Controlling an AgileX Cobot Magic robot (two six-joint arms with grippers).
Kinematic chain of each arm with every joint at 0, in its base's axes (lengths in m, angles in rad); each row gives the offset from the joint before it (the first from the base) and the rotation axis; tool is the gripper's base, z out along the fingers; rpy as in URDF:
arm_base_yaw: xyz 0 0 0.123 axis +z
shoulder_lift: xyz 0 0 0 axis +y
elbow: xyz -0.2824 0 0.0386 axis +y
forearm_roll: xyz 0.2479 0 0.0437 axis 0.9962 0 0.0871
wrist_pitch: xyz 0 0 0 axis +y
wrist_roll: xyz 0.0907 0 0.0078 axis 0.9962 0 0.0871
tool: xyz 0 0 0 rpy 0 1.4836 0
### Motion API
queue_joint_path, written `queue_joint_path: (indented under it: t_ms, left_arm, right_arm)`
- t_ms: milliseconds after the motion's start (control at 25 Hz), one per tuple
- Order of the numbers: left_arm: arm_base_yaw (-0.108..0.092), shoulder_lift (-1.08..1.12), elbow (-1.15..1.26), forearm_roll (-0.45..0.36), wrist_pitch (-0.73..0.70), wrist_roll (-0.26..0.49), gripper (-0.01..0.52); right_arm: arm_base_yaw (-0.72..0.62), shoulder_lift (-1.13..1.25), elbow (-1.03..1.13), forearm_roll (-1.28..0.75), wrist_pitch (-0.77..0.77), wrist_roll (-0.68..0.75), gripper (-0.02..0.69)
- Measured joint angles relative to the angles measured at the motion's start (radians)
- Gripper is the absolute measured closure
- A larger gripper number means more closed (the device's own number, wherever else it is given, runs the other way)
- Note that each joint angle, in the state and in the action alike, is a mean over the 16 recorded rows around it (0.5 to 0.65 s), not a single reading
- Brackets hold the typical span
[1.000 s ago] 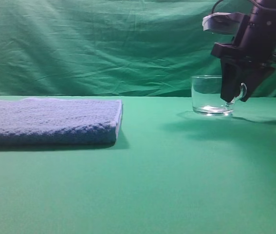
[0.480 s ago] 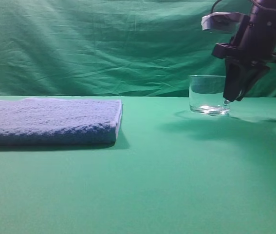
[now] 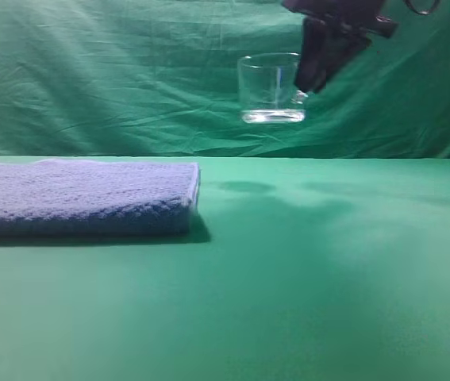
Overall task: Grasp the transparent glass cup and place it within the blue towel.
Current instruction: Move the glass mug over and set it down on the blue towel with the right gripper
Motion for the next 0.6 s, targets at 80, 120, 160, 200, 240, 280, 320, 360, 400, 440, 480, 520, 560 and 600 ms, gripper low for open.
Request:
queue_joint_path:
  t_ms: [80, 120, 160, 200, 240, 280, 320, 360, 400, 440, 480, 520, 560, 600]
  left_arm:
    - [0.000, 0.000, 0.000, 0.000, 0.000, 0.000, 0.514]
    - [0.000, 0.000, 0.000, 0.000, 0.000, 0.000, 0.514]
    - [0.000, 0.000, 0.000, 0.000, 0.000, 0.000, 0.514]
    - [0.000, 0.000, 0.000, 0.000, 0.000, 0.000, 0.514]
    - [0.000, 0.000, 0.000, 0.000, 0.000, 0.000, 0.514]
    - [0.000, 0.000, 0.000, 0.000, 0.000, 0.000, 0.514]
    - [0.000, 0.000, 0.000, 0.000, 0.000, 0.000, 0.514]
    - [0.000, 0.000, 0.000, 0.000, 0.000, 0.000, 0.514]
    - [0.000, 0.000, 0.000, 0.000, 0.000, 0.000, 0.514]
    - [0.000, 0.000, 0.000, 0.000, 0.000, 0.000, 0.514]
    - [0.000, 0.000, 0.000, 0.000, 0.000, 0.000, 0.514]
    - [0.000, 0.000, 0.000, 0.000, 0.000, 0.000, 0.514]
    - [0.000, 0.000, 0.000, 0.000, 0.000, 0.000, 0.514]
    - [0.000, 0.000, 0.000, 0.000, 0.000, 0.000, 0.514]
  right_arm:
    - [0.060, 0.021, -0.003, 0.003, -0.019, -0.007, 0.562]
    - [0.088, 0.032, -0.003, 0.004, -0.029, -0.010, 0.562]
    - [0.113, 0.044, -0.004, 0.006, -0.040, -0.014, 0.562]
    - [0.136, 0.057, -0.004, 0.008, -0.051, -0.018, 0.562]
    - [0.156, 0.070, -0.005, 0.010, -0.062, -0.021, 0.562]
    - [0.173, 0.083, -0.006, 0.012, -0.073, -0.025, 0.562]
    - [0.188, 0.096, -0.007, 0.014, -0.083, -0.028, 0.562]
    - [0.201, 0.109, -0.007, 0.016, -0.092, -0.031, 0.562]
    - [0.212, 0.121, -0.008, 0.017, -0.101, -0.034, 0.562]
    - [0.221, 0.133, -0.008, 0.019, -0.109, -0.037, 0.559]
    - [0.228, 0.143, -0.009, 0.020, -0.117, -0.039, 0.552]
    - [0.233, 0.152, -0.010, 0.022, -0.123, -0.042, 0.542]
    - [0.238, 0.160, -0.010, 0.023, -0.130, -0.043, 0.526]
    - [0.240, 0.165, -0.011, 0.024, -0.136, -0.045, 0.506]
